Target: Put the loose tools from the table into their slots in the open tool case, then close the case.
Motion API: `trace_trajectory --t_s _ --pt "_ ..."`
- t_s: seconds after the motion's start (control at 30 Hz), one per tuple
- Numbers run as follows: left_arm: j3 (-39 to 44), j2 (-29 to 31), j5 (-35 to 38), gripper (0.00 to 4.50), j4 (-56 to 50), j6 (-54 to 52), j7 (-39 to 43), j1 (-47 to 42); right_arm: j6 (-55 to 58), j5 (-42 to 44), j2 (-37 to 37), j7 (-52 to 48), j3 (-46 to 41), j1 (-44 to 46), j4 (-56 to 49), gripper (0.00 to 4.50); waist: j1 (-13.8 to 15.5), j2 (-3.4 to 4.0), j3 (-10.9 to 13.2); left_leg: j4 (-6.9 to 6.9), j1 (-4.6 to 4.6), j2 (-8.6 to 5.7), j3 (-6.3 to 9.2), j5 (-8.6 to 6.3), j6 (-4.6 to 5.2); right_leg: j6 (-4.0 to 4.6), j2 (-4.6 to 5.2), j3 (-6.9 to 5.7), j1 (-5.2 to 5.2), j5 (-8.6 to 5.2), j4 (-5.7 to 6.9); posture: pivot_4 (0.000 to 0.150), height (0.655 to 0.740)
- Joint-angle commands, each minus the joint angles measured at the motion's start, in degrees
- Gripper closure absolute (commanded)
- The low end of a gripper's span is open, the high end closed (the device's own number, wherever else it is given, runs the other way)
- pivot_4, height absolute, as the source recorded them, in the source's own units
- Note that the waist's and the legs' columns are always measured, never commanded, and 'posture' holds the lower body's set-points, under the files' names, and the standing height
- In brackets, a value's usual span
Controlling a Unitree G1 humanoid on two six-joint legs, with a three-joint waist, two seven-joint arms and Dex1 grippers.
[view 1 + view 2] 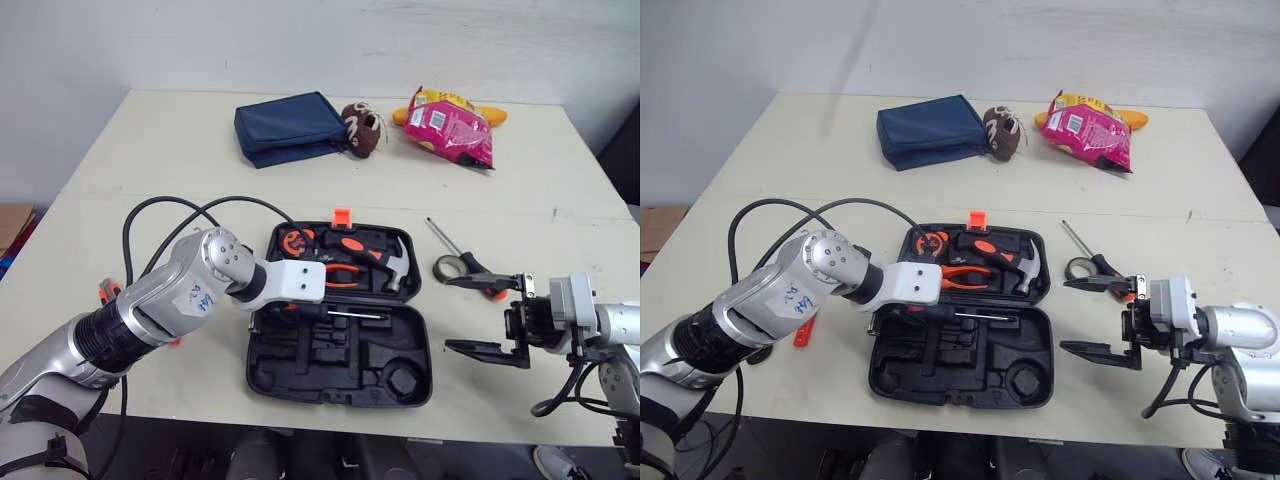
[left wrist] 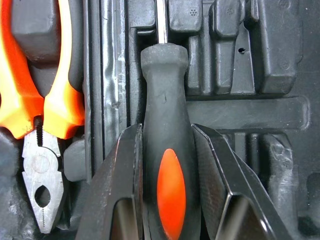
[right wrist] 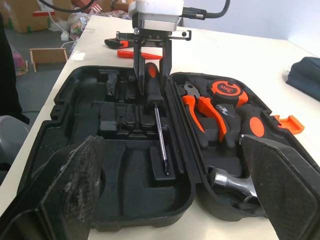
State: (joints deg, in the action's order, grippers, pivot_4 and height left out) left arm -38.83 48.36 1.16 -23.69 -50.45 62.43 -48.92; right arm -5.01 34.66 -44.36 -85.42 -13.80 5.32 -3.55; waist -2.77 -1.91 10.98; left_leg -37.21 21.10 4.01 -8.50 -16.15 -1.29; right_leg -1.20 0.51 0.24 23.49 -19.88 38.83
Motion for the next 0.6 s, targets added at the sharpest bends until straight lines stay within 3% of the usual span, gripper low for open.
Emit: trace_trajectory --t_s 0.03,0.3,0.37,0.47,0.6 --pt "-0.89 0.46 -3.29 3.71 0.93 1.34 0.02 0.16 -1.3 0.5 -0.47 -0.54 -1.56 -0.34 0.04 0.0 0.03 0.0 0.0 0.0 0.0 0.0 0.0 0.0 0.0 0.0 0.0 0.0 0.0 0.0 0.0 0.15 0.74" --pt "1.06 -1.26 -2.96 3.71 -0.06 0.81 -0.59 1.11 -1.58 0.57 -0.39 -0.09 -1.14 -0.14 0.41 0.0 0.57 0.0 0.0 -0.06 -0.03 -0.01 0.0 0.0 0.02 0.0 0.02 0.0 -0.04 0.0 0.03 0.15 0.74" --pt "1.1 -1.06 -2.96 2.69 -0.56 1.08 -0.44 1.23 -1.22 0.63 -0.42 0.2 -0.99 0.03 0.13 0.0 0.65 0.0 0.0 -0.06 -0.02 -0.01 0.0 0.0 0.02 0.0 0.02 0.0 -0.04 0.0 0.03 0.15 0.74" --pt "2.77 -1.85 -2.42 1.61 -1.78 0.77 -1.16 0.85 -0.77 0.85 -0.53 0.31 -0.95 0.02 -0.19 0.0 1.0 0.01 0.0 -0.08 -0.03 -0.01 0.0 0.01 0.02 0.0 0.02 0.0 -0.04 0.0 0.05 0.15 0.74" --pt "5.63 -2.16 0.19 1.61 -5.0 -1.96 0.13 0.03 -0.56 0.98 -0.59 -0.11 -1.0 -0.28 0.07 0.0 1.1 0.01 0.0 -0.11 0.01 -0.02 0.01 0.01 0.04 0.0 0.04 0.0 -0.03 0.0 0.07 0.15 0.74"
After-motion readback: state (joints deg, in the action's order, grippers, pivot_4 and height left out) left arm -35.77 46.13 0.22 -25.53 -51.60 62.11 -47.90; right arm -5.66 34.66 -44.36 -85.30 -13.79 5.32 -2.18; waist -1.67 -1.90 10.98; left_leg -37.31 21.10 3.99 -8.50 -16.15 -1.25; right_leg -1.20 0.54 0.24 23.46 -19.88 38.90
